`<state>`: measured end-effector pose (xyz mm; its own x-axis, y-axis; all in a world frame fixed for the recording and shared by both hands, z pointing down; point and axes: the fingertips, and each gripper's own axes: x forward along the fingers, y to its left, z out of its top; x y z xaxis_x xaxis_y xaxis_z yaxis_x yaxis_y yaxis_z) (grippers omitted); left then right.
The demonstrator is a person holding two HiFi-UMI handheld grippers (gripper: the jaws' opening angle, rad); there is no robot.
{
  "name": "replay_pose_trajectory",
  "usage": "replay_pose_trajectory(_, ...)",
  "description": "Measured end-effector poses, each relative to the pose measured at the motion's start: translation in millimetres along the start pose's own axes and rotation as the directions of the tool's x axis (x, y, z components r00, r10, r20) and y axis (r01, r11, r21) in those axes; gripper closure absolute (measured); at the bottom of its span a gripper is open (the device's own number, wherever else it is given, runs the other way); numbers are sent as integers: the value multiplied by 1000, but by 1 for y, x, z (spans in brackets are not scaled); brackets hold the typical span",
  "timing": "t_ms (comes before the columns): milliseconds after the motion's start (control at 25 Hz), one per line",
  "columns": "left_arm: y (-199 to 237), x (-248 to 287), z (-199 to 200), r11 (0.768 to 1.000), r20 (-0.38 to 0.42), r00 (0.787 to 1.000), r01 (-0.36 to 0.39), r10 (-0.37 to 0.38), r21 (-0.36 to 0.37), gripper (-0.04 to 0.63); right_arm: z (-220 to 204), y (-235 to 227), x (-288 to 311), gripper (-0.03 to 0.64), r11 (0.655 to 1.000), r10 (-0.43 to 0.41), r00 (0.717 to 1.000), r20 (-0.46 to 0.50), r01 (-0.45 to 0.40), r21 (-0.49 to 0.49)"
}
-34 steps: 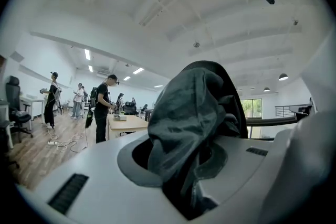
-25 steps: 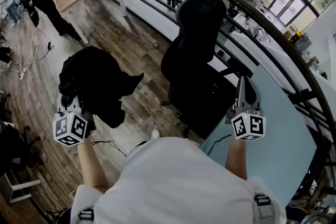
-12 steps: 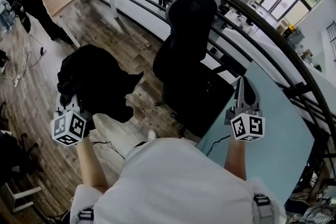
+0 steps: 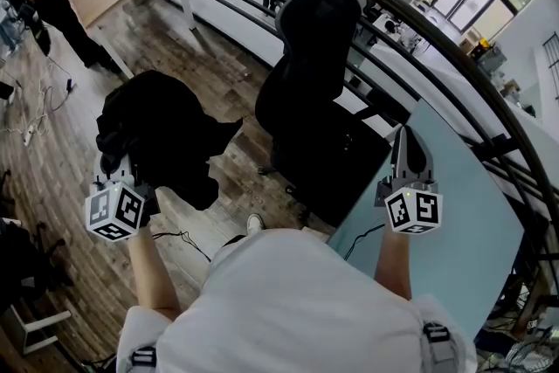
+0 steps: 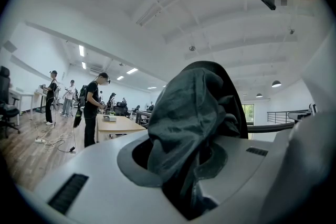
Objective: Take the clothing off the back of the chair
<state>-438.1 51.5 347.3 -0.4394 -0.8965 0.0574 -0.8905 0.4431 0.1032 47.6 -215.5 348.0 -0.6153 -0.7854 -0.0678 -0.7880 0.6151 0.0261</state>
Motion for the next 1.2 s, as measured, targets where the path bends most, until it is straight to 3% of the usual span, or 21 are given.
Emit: replay_pose_trajectory(1200,5,-6,4,999,26,999,30,-29,-20,486,1,32,-2,597,999,29,1000,8,-29,-27)
